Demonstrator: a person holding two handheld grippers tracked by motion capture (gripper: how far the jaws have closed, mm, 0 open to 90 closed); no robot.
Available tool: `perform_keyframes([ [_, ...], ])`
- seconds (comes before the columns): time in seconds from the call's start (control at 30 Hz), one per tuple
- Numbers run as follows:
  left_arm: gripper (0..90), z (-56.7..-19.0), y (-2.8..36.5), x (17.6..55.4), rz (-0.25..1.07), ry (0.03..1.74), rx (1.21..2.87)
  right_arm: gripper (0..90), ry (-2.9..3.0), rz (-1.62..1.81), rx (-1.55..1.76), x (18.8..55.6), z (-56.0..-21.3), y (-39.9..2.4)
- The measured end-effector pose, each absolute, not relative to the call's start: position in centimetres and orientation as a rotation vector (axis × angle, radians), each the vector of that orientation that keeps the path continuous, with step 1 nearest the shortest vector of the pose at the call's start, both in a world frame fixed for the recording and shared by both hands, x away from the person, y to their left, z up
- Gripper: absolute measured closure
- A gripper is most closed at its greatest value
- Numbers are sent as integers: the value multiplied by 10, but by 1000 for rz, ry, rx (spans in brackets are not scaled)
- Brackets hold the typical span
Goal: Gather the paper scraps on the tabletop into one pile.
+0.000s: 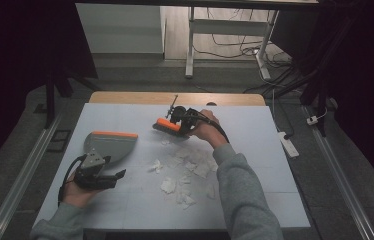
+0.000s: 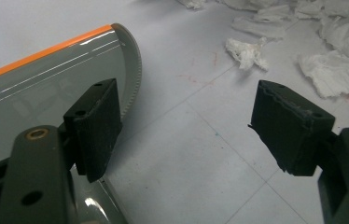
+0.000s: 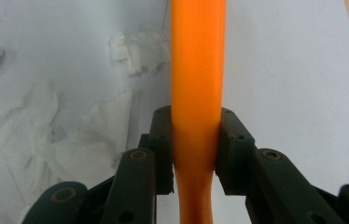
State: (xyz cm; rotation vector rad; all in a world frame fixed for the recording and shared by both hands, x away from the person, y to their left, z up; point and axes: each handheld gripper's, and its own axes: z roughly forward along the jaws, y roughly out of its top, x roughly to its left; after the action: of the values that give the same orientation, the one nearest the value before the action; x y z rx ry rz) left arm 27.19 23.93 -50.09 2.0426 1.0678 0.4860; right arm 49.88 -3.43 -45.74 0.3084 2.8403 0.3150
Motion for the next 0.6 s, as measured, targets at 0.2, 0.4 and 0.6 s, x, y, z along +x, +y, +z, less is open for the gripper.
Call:
perform_keyframes([
  [0.2,251,-501,240,272,489,1068,2044,707,2885,270,241,481,-455,-34],
  [0.4,251,-501,239,271,492,1069,2050,707,2918,285,203,458,-450,-47],
  [0.6,251,-501,238,272,496,1067,2052,706,2817,430,281,463,-434,-63],
])
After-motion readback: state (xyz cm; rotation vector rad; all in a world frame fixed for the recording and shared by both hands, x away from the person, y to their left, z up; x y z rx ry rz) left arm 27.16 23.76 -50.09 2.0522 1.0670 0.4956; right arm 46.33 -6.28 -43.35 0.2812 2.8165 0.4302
